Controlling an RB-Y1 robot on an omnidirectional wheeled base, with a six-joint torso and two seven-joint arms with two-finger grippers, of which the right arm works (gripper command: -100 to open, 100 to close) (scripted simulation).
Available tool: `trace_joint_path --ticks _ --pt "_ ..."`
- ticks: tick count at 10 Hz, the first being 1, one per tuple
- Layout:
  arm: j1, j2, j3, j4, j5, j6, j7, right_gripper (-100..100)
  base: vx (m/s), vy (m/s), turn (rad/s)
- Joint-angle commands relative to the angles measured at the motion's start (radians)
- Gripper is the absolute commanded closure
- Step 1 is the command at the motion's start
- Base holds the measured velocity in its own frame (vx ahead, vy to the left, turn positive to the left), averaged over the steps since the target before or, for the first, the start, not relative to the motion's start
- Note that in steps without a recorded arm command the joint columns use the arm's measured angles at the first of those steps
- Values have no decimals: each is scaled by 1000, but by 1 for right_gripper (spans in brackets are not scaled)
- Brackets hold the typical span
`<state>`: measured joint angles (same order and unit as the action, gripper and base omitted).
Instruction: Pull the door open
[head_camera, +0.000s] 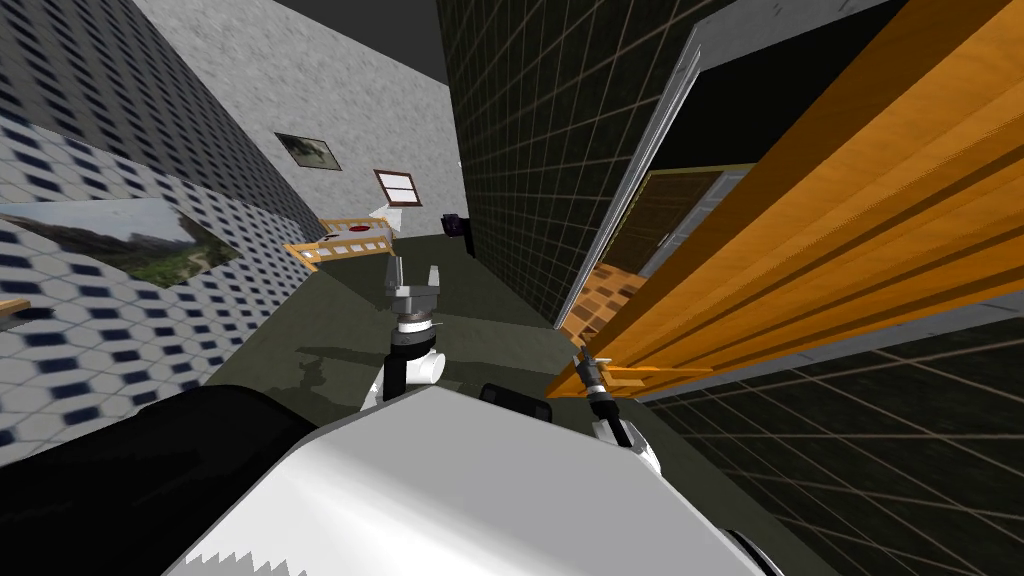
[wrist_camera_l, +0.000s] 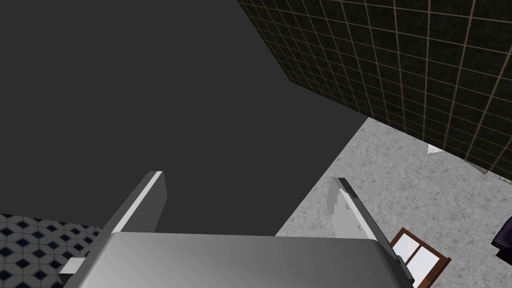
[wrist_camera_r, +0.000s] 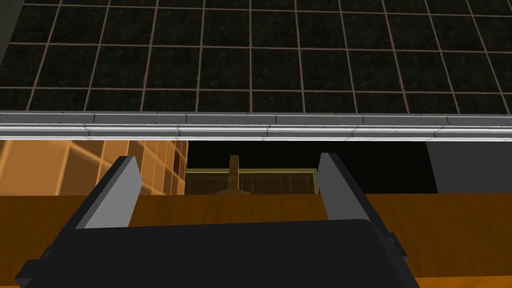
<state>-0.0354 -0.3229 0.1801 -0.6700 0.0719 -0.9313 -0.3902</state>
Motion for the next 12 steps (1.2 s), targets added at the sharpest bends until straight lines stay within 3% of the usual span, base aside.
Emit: trace_joint_path --ticks 1,2,3,12 --pt "-42 -24 -35 50 -18 -31 4 -100 -4 -5 -28" --pt "-42 -24 -35 76 -18 -31 4 -100 0 -6 25" --pt "-50 15 -5 93 -4 -41 9 -100 -148 29 88" --pt "-50 14 -11 94 -6 -41 10 -100 -220 30 25"
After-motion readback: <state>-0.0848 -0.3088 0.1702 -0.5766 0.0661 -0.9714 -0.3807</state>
